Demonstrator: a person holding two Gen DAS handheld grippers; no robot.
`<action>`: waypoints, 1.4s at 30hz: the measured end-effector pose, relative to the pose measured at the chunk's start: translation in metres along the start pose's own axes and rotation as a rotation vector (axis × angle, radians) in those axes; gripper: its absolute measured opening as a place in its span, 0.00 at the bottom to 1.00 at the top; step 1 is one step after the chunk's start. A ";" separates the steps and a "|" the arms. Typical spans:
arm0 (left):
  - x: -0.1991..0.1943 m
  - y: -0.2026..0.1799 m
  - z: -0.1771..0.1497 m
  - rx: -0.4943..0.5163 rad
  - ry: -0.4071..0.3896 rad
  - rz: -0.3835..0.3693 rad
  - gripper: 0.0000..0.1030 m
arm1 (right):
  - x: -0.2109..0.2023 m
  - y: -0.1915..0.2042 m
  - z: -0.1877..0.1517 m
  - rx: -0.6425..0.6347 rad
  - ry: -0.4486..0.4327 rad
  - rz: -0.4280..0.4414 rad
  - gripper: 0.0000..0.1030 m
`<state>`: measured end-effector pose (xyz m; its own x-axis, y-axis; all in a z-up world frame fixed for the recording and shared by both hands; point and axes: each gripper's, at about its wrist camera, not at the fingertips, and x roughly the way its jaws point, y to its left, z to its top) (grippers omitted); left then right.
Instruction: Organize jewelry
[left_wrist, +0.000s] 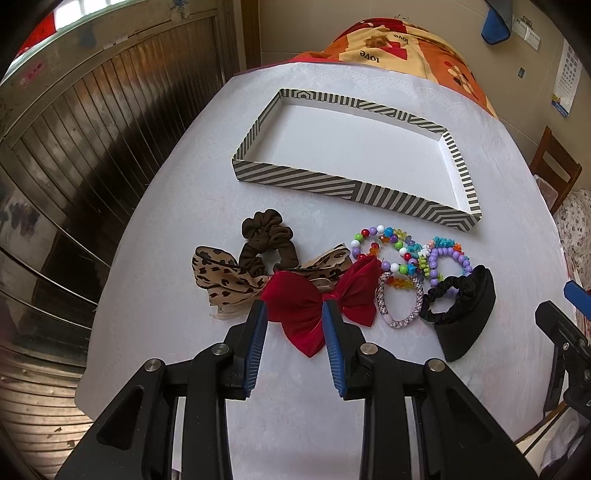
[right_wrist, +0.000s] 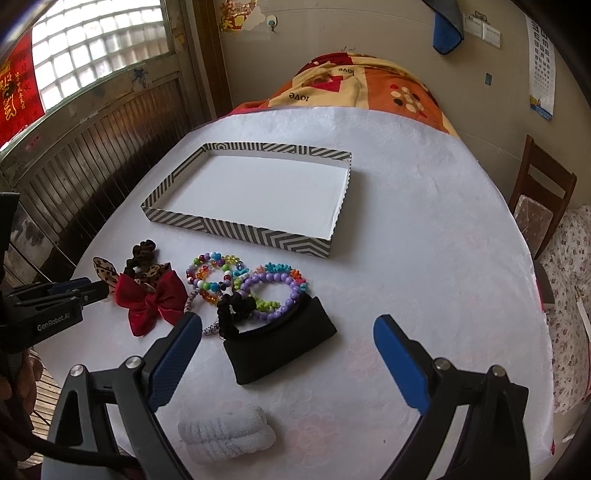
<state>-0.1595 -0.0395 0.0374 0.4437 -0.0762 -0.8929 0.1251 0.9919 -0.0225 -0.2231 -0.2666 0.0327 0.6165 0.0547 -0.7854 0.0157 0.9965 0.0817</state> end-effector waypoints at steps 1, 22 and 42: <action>0.000 0.000 0.000 0.000 0.001 0.000 0.08 | 0.001 0.000 0.000 0.000 0.003 0.000 0.94; 0.007 0.001 -0.001 -0.003 0.030 -0.002 0.08 | 0.012 -0.001 -0.001 0.001 0.050 0.001 0.94; 0.007 0.006 0.001 -0.004 0.029 -0.005 0.08 | 0.014 0.004 0.000 0.002 0.058 0.001 0.94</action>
<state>-0.1549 -0.0343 0.0313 0.4170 -0.0786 -0.9055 0.1242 0.9918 -0.0289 -0.2144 -0.2614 0.0226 0.5702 0.0595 -0.8194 0.0169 0.9963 0.0841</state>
